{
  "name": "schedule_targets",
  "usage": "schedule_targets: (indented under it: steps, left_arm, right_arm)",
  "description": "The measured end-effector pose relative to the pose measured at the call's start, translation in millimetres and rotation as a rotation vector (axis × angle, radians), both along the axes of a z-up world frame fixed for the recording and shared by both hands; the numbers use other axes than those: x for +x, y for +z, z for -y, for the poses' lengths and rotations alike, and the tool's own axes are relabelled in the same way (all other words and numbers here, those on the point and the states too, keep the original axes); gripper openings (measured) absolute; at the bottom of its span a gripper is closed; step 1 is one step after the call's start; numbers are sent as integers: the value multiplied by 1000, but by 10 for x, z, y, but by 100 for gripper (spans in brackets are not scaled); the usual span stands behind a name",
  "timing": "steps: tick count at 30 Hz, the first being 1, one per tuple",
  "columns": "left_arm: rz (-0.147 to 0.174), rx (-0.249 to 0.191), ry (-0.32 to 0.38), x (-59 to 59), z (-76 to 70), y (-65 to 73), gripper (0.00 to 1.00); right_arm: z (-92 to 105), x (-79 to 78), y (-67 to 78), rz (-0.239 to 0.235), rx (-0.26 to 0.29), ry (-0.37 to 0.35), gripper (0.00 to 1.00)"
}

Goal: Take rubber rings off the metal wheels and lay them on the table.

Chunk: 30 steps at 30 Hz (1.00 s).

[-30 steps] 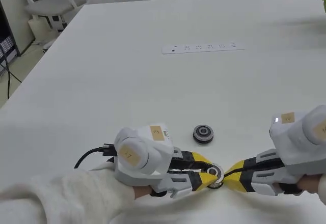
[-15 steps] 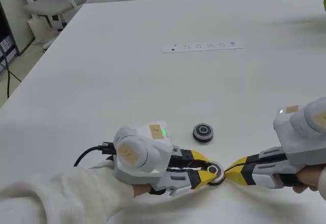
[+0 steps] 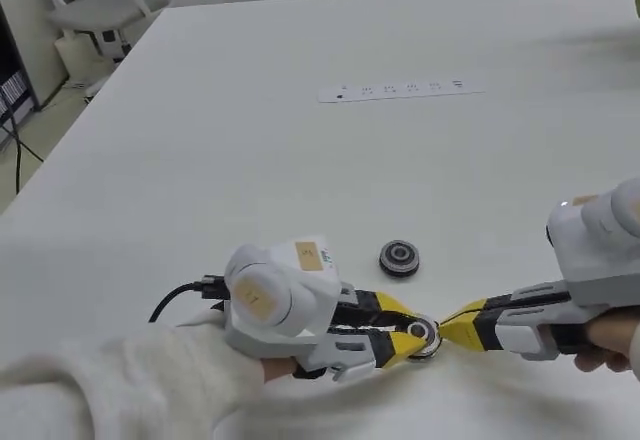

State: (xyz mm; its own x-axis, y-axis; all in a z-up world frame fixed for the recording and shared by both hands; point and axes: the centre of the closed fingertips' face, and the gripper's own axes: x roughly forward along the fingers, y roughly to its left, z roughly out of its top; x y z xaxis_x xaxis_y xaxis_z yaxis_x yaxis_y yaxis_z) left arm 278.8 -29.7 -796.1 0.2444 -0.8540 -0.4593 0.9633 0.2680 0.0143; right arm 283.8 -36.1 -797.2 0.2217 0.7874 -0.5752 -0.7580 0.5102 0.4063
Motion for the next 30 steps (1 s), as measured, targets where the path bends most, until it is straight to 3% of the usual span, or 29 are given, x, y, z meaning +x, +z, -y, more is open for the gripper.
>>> schedule_targets:
  steps: [30]
  left_arm:
    - [3,-1,-6,-9,12,-1,13]
  right_arm:
    - [-46,-47,40,15,-13,22,0]
